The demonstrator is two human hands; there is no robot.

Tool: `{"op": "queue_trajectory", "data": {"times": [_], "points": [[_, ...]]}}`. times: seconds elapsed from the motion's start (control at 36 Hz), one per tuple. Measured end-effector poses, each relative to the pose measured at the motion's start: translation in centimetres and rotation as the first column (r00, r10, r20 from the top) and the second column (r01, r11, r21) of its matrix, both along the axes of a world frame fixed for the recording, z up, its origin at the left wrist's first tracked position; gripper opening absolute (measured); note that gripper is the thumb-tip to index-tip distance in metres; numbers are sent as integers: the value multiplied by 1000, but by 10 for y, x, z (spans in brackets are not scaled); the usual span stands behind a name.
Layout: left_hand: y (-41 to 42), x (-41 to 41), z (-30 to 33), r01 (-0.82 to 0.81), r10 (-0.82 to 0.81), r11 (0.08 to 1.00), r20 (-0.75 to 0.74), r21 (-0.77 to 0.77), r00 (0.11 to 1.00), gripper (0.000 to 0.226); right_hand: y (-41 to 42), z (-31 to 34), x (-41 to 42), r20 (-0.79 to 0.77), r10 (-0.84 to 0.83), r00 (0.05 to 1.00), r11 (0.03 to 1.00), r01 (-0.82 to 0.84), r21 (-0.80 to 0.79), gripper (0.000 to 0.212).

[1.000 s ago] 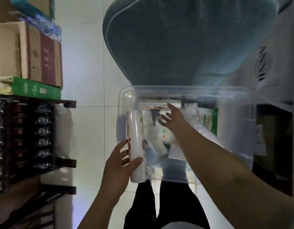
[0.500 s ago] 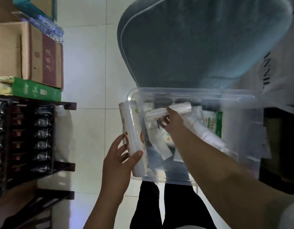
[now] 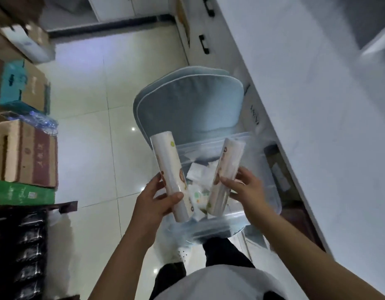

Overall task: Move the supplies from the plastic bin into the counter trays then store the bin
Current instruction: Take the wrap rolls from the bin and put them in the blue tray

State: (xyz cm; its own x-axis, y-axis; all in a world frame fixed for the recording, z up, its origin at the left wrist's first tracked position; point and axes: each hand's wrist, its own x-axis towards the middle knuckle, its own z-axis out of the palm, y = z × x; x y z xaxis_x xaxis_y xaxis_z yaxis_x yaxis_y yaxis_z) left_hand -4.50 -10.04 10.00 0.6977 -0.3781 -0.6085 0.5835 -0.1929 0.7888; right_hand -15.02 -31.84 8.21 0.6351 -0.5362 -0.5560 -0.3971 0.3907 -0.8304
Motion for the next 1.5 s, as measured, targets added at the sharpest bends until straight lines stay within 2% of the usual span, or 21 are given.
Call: {"op": "queue_trajectory", "data": {"times": [0.11,0.19,0.33,0.39,0.5,0.67,0.75,0.89,1.08,1.17,1.31,1.39,1.5], "points": [[-12,-19,17,208,-209,970,7,-126,978,50,15,58,-62,96,-146,985,975,159,-157,43],[-23,-37,23,345,-349,916,14,-206,937,63,37,86,-113,159,-276,948,922,308,-233,39],[-53,-79,29,603,-614,737,70,-305,786,57,74,116,-201,135,-475,869,774,486,-405,41],[-67,-102,33,659,-681,671,69,-340,729,65,88,130,-237,135,-535,834,711,531,-460,41],[-91,-153,49,761,-796,523,100,-384,598,82,114,158,-306,172,-652,739,568,626,-535,42],[-117,-235,82,854,-897,325,154,-406,414,76,148,184,-391,244,-797,553,349,750,-562,57],[-122,-276,96,881,-919,265,174,-392,354,74,159,187,-434,242,-845,477,285,784,-552,63],[-130,-336,104,905,-940,205,182,-373,289,66,156,186,-503,273,-855,440,219,785,-579,56],[-155,-445,107,921,-944,182,201,-345,262,55,135,189,-623,258,-834,488,218,720,-659,53],[-168,-496,107,932,-954,137,209,-336,216,57,133,192,-685,232,-826,513,208,661,-721,54],[-188,-566,105,953,-951,96,257,-289,174,55,132,189,-786,66,-843,534,231,470,-852,51],[-195,-595,102,954,-951,113,246,-279,185,59,130,179,-830,-97,-821,562,329,327,-886,53],[-197,-618,102,958,-954,138,225,-250,196,75,126,160,-861,-457,-630,627,580,-11,-815,60]]}}
